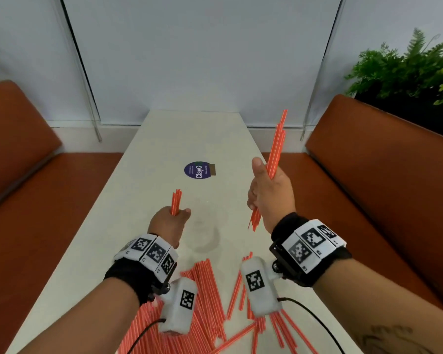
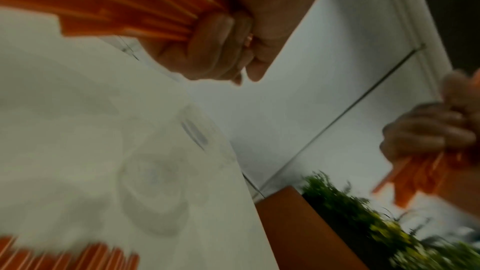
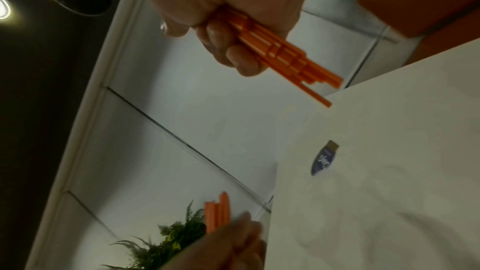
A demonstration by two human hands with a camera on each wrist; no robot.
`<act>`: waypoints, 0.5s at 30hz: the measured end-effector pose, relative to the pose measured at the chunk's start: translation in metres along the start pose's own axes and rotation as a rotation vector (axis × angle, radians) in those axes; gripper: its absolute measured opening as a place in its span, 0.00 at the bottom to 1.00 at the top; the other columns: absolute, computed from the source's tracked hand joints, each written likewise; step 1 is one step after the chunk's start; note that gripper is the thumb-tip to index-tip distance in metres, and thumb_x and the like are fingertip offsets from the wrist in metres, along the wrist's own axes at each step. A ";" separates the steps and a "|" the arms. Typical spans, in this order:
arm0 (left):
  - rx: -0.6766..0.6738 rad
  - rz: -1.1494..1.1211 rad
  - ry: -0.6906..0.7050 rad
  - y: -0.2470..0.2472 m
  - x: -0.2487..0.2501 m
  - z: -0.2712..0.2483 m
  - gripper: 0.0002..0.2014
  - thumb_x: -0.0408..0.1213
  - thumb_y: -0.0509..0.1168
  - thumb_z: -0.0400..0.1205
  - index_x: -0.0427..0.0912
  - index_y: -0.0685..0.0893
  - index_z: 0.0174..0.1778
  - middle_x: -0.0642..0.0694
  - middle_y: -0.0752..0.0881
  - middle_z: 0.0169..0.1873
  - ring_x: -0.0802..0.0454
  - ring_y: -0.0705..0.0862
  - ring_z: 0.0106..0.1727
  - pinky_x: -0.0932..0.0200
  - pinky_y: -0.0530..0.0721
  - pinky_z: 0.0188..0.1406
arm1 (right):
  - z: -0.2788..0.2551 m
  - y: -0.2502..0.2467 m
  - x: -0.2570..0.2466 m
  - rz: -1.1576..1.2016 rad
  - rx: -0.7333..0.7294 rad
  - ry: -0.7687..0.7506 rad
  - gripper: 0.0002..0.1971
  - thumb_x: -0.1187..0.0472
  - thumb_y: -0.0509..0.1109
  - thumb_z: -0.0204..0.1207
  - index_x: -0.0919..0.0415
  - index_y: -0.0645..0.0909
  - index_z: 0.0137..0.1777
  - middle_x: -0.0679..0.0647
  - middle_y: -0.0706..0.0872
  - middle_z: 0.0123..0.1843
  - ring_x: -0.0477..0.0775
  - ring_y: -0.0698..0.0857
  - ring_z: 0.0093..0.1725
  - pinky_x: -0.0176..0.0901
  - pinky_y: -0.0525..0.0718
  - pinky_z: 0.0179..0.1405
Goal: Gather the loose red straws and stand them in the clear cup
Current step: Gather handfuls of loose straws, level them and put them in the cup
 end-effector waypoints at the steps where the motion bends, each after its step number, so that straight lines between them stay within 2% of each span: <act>1: 0.021 0.004 -0.006 -0.002 0.001 0.008 0.07 0.38 0.62 0.81 0.37 0.78 0.44 0.45 0.73 0.26 0.50 0.68 0.22 0.63 0.65 0.21 | 0.010 0.011 -0.004 0.004 -0.011 -0.028 0.18 0.50 0.63 0.80 0.54 0.64 0.33 0.49 0.64 0.21 0.47 0.62 0.19 0.40 0.65 0.20; 2: 0.041 0.010 -0.015 -0.003 0.001 0.016 0.07 0.37 0.62 0.80 0.37 0.79 0.49 0.45 0.74 0.27 0.50 0.69 0.23 0.63 0.65 0.22 | 0.020 0.022 -0.004 0.004 -0.022 -0.048 0.17 0.49 0.63 0.80 0.54 0.65 0.33 0.48 0.65 0.20 0.47 0.63 0.19 0.40 0.67 0.21; 5: 0.080 0.050 -0.046 -0.001 -0.002 0.038 0.16 0.35 0.64 0.79 0.35 0.76 0.63 0.46 0.77 0.29 0.49 0.72 0.27 0.60 0.69 0.29 | 0.043 0.052 0.010 -0.011 -0.058 -0.080 0.15 0.48 0.62 0.80 0.53 0.67 0.35 0.50 0.67 0.23 0.47 0.65 0.21 0.41 0.70 0.22; 7: 0.093 0.129 -0.055 0.002 -0.005 0.048 0.18 0.35 0.65 0.79 0.35 0.76 0.65 0.42 0.82 0.34 0.44 0.78 0.34 0.57 0.75 0.37 | 0.054 0.067 0.029 0.000 -0.073 -0.081 0.14 0.49 0.62 0.81 0.53 0.68 0.37 0.50 0.67 0.24 0.46 0.66 0.21 0.40 0.71 0.22; 10: 0.096 0.228 -0.046 0.006 -0.013 0.055 0.20 0.36 0.67 0.77 0.35 0.77 0.65 0.34 0.86 0.53 0.38 0.85 0.50 0.51 0.82 0.50 | 0.063 0.083 0.061 -0.029 -0.095 -0.072 0.10 0.51 0.60 0.83 0.54 0.71 0.41 0.50 0.67 0.25 0.47 0.67 0.22 0.39 0.73 0.23; 13: 0.074 0.259 -0.036 0.005 -0.019 0.056 0.18 0.36 0.66 0.78 0.37 0.77 0.64 0.35 0.86 0.56 0.41 0.84 0.48 0.53 0.80 0.47 | 0.065 0.092 0.087 -0.070 -0.143 -0.054 0.08 0.52 0.61 0.82 0.52 0.73 0.43 0.51 0.67 0.26 0.48 0.68 0.25 0.39 0.77 0.27; 15: 0.069 0.266 -0.031 0.003 -0.022 0.056 0.18 0.37 0.66 0.78 0.38 0.78 0.63 0.36 0.85 0.57 0.40 0.85 0.53 0.52 0.81 0.52 | 0.066 0.094 0.099 -0.136 -0.163 -0.047 0.09 0.52 0.63 0.81 0.56 0.74 0.44 0.51 0.71 0.27 0.50 0.73 0.27 0.40 0.80 0.34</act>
Point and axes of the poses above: each hand's wrist, its own z-axis towards the middle knuckle, its own y-axis out of the palm, x = y × z, the point moved 2 cm from there along z, towards the middle knuckle
